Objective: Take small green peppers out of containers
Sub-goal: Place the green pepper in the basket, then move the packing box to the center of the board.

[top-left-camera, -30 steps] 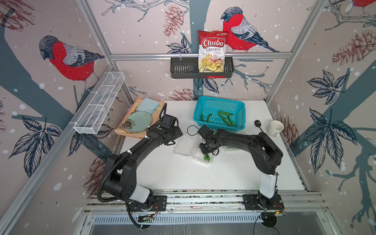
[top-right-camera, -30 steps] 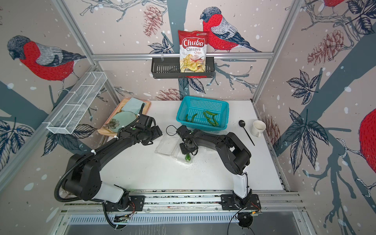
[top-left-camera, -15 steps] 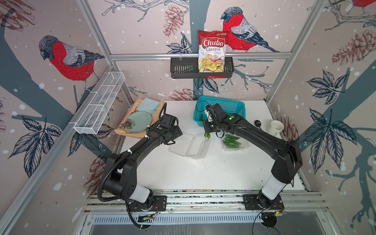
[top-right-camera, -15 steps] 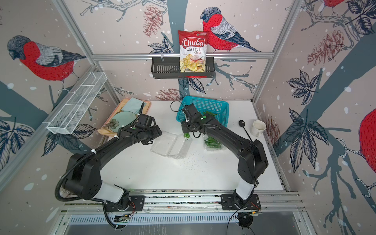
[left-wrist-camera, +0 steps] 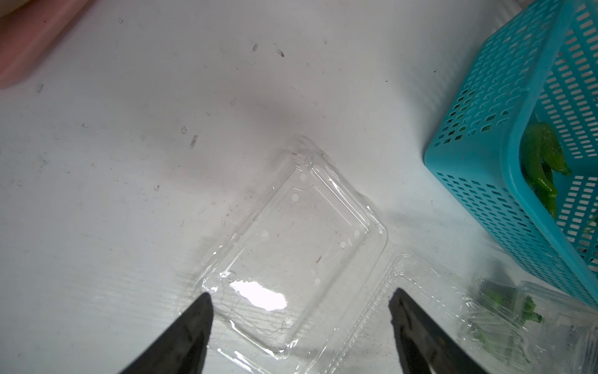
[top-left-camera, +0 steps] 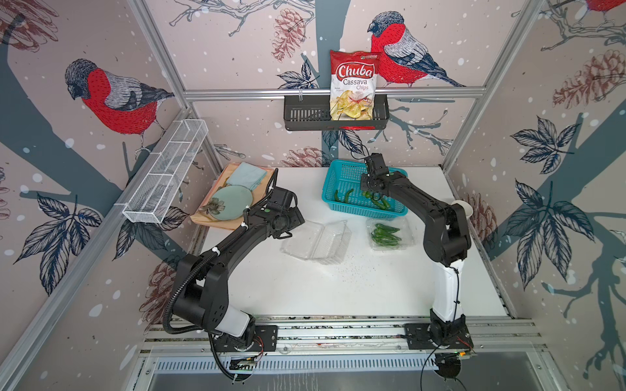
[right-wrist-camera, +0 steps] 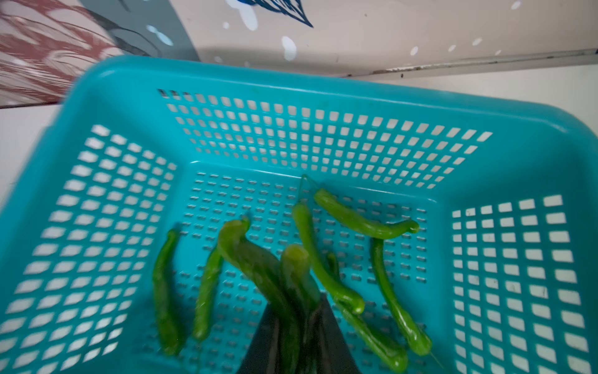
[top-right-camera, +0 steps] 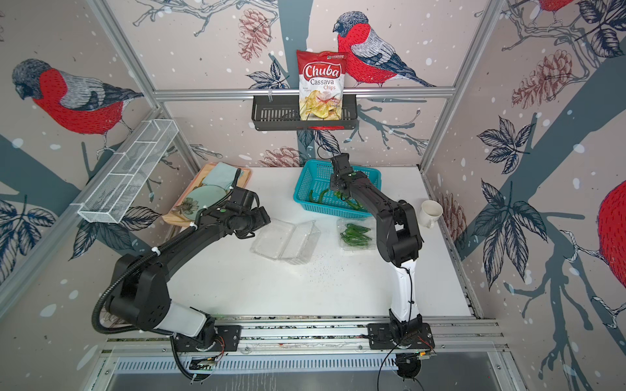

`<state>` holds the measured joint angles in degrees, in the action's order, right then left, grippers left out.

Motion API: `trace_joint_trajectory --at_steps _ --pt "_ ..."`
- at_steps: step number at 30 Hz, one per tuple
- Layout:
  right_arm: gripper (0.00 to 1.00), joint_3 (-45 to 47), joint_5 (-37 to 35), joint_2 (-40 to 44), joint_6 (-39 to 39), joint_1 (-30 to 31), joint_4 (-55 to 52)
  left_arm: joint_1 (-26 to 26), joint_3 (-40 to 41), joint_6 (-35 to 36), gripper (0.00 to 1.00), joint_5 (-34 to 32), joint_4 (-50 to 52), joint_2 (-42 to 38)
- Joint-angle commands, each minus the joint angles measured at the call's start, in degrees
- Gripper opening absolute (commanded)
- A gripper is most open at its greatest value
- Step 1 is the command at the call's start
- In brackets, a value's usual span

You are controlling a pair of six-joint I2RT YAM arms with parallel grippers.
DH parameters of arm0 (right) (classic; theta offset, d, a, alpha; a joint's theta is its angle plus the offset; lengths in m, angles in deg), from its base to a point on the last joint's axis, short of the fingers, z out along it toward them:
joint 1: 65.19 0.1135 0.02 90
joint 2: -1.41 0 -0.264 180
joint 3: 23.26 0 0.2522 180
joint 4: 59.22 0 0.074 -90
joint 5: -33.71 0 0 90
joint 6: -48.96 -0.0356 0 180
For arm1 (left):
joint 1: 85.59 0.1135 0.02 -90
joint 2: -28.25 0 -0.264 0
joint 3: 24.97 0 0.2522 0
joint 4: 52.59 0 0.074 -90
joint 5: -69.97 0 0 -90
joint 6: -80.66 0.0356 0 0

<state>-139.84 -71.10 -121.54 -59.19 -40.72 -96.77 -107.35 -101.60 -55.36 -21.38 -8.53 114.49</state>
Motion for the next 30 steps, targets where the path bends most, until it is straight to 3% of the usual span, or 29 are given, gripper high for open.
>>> trace_joint_trajectory --at_steps 1,7,11,14,18,22,26,30 --pt "0.19 -2.9 -3.3 -4.2 0.5 -0.1 0.1 -0.9 -0.7 2.5 0.83 1.2 1.3 1.1" --pt "0.30 -4.9 -3.3 -9.6 1.2 -0.2 -2.4 -3.6 -0.8 3.9 0.84 2.3 0.1 3.0" --pt "0.62 -6.5 -2.6 -10.5 1.7 -0.3 -5.5 -5.3 -2.2 5.3 0.84 2.5 -0.2 4.1" --pt "0.72 -7.5 -0.8 -9.2 1.2 -0.5 -8.5 -7.3 -7.8 9.6 0.85 1.7 2.2 4.4" --pt "0.75 -3.1 1.6 -3.7 -0.4 0.2 -8.5 -12.1 -20.3 17.2 0.87 0.0 9.3 7.3" --pt "0.76 2.7 2.7 2.4 -1.3 1.3 -7.2 -17.7 -27.1 21.6 0.88 0.7 13.5 12.1" --pt "0.77 9.2 3.4 9.2 -3.0 1.6 -4.7 -22.3 -26.4 21.6 0.87 -0.2 13.0 16.0" --pt "0.78 16.1 5.8 14.8 -4.4 1.5 -1.9 -22.6 -22.1 18.2 0.83 -0.8 7.8 16.8"
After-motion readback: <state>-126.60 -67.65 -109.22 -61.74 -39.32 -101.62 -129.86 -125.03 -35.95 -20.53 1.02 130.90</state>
